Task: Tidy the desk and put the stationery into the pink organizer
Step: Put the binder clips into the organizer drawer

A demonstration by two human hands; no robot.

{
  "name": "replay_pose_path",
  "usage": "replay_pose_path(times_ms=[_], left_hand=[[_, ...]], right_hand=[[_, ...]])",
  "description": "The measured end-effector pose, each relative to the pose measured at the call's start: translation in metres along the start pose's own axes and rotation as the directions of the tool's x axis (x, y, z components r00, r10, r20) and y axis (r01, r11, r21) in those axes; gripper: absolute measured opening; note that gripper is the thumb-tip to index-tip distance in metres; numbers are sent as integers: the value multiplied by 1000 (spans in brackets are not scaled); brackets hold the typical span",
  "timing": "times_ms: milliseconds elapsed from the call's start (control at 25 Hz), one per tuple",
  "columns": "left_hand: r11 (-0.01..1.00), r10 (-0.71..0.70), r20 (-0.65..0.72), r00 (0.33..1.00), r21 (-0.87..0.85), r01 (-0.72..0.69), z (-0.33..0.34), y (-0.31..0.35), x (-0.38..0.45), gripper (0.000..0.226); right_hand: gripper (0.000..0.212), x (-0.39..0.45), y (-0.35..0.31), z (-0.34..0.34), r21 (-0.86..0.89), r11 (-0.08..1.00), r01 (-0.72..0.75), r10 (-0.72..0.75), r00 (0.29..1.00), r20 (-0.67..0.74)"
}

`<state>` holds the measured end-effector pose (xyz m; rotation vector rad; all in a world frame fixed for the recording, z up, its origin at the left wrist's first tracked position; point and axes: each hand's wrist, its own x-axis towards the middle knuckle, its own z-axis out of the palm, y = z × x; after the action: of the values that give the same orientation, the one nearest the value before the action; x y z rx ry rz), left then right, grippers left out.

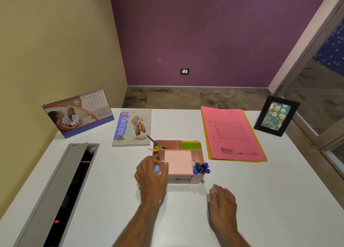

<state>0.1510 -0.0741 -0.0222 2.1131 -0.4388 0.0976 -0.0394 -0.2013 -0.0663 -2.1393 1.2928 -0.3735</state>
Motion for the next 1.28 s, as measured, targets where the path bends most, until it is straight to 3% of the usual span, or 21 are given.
replay_pose_path(times_ms=[80, 160, 240, 360, 440, 680, 920, 1280], left_hand=[[909, -336, 27, 942, -252, 332, -9, -1, 7, 39], [728, -493, 239, 837, -414, 547, -15, -3, 13, 42], [626, -501, 387, 774, -455, 634, -13, -9, 14, 43], [643, -489, 414, 768, -424, 638, 0, -21, 13, 45], [652, -506, 414, 757, -391, 650, 5, -21, 10, 43], [598, -597, 376, 708, -380, 706, 10, -17, 8, 34], [700, -484, 306, 820, -427, 573, 17, -2, 43, 27], [783, -400, 239, 885, -412, 466, 72, 4, 146, 38]], right_hand=[[51, 16, -24, -9, 367, 914, -171, 160, 985, 61], [43, 33, -47, -11, 580, 742, -336, 239, 941, 239], [45, 45, -59, -7, 678, 579, -453, 257, 891, 375], [43, 49, -67, -1, 758, 364, -540, 255, 841, 477], [42, 46, -70, -3, 776, 281, -565, 247, 824, 510], [34, 47, -73, -4, 778, 253, -575, 263, 815, 517], [40, 86, -90, -6, 819, 236, -523, 198, 851, 487], [49, 195, -128, 6, 814, 341, -470, 129, 881, 455]])
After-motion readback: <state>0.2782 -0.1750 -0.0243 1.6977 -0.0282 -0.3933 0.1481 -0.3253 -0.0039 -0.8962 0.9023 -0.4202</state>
